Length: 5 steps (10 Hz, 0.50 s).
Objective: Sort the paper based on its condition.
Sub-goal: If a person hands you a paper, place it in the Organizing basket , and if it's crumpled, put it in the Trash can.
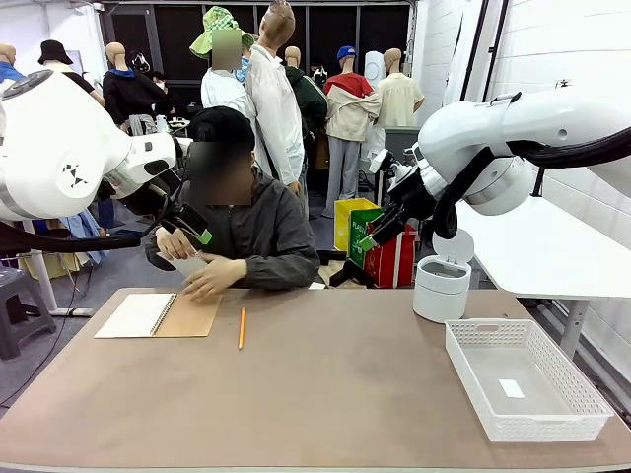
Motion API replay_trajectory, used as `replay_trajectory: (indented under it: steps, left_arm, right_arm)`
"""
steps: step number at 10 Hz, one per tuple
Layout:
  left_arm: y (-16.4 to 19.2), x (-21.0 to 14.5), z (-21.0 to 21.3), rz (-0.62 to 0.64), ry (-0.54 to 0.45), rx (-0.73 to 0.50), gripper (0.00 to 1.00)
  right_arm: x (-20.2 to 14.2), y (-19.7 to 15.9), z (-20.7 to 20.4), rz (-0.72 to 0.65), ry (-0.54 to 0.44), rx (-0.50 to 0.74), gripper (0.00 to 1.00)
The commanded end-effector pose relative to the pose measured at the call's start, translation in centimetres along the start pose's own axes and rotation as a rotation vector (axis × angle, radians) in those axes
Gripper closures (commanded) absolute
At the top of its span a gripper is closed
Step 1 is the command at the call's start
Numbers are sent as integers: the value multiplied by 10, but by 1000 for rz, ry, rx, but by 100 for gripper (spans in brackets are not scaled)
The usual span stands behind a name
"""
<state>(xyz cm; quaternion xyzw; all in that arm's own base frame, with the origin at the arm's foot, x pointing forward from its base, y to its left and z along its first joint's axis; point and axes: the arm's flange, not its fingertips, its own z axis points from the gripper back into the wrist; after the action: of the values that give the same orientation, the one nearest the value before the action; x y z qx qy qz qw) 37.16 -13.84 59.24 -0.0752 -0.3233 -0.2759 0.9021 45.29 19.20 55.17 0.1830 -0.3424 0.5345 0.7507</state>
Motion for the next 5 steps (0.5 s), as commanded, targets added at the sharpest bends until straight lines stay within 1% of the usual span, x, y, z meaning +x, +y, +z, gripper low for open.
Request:
replay_trajectory:
  steps: [1, 5]
  left_arm:
    - [1, 1, 1, 2, -3, -1, 0]
    - [1, 1, 1, 2, -3, -1, 0]
  right_arm:
    - [0, 0, 0, -2, 2, -8, 0]
    - [0, 0, 0, -2, 2, -8, 0]
